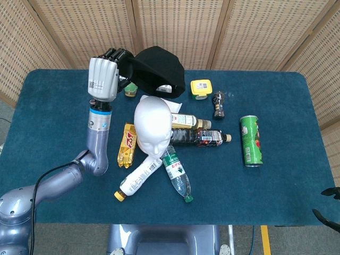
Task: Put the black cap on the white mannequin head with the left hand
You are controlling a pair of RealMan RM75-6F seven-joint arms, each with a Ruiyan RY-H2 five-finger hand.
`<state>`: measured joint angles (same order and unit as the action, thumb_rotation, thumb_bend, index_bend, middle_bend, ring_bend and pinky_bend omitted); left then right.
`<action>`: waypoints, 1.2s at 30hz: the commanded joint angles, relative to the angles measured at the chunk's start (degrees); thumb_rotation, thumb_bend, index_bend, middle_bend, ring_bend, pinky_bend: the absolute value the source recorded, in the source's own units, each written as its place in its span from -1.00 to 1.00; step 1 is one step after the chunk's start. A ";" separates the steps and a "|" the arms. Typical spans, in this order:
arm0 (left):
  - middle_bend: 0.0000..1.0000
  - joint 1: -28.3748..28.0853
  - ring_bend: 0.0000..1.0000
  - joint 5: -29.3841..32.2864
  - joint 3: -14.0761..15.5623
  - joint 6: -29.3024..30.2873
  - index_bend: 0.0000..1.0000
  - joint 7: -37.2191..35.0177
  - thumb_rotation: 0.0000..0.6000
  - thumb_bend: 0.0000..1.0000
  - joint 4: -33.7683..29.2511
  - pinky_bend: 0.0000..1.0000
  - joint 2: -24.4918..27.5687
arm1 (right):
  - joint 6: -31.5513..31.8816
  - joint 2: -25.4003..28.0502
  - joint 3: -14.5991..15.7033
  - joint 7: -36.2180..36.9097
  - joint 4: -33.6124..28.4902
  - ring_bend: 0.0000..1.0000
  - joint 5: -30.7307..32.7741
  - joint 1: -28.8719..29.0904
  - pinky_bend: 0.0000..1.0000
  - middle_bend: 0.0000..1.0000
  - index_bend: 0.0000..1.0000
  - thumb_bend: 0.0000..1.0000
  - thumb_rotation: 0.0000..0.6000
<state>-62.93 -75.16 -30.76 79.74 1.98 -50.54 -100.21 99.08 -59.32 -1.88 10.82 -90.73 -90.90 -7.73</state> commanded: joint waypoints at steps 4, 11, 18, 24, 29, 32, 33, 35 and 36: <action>0.13 2.75 0.02 -4.08 4.56 3.89 0.54 0.54 1.00 0.00 -5.10 0.49 1.56 | 0.01 0.04 -0.07 0.36 0.03 -0.04 -0.30 0.09 0.02 -0.07 -0.10 -0.77 1.00; 0.13 6.61 0.02 -8.37 9.02 7.90 0.54 2.35 1.00 -0.01 -11.15 0.49 4.34 | -0.16 -0.15 -0.06 0.30 -0.09 -0.04 -0.59 0.25 0.02 -0.07 -0.10 -0.77 1.00; 0.13 10.00 0.02 -11.58 13.14 9.87 0.54 3.92 1.00 -0.02 -14.19 0.49 5.91 | -0.25 -0.18 -0.12 0.35 -0.11 -0.04 -0.67 0.35 0.02 -0.07 -0.10 -0.77 1.00; 0.13 12.43 0.02 -14.53 16.11 11.55 0.54 4.97 1.00 -0.02 -16.18 0.47 6.63 | -0.52 -0.30 -0.13 0.17 -0.11 -0.04 -0.65 0.48 0.02 -0.07 -0.10 -0.77 1.00; 0.13 13.34 0.02 -17.68 17.96 12.56 0.54 6.14 1.00 -0.03 -17.39 0.46 7.29 | -0.61 -0.36 -0.13 0.12 -0.10 -0.04 -0.75 0.57 0.02 -0.07 -0.10 -0.77 1.00; 0.13 14.05 0.02 -20.26 19.56 13.23 0.54 7.47 1.00 -0.03 -18.22 0.46 8.02 | -0.67 -0.34 -0.15 0.13 -0.04 -0.04 -0.53 0.52 0.02 -0.07 -0.10 -0.77 1.00; 0.13 14.21 0.02 -20.52 19.77 13.25 0.54 7.74 1.00 -0.03 -18.42 0.45 8.13 | -0.68 -0.34 -0.15 0.14 -0.04 -0.04 -0.53 0.53 0.02 -0.07 -0.10 -0.76 1.00; 0.13 14.68 0.02 -21.19 20.26 13.20 0.54 8.63 1.00 -0.04 -19.10 0.44 8.44 | -0.68 -0.36 -0.14 0.18 0.00 -0.04 -0.62 0.56 0.02 -0.07 -0.10 -0.77 1.00; 0.13 15.04 0.02 -21.61 20.67 13.17 0.54 9.36 1.00 -0.04 -19.52 0.44 8.63 | -0.66 -0.40 -0.15 0.19 0.04 -0.04 -0.68 0.58 0.02 -0.07 -0.10 -0.77 1.00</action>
<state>-48.31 -96.29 -10.53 92.87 10.74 -69.57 -91.89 98.42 -59.72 -2.02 11.01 -90.70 -91.58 -7.15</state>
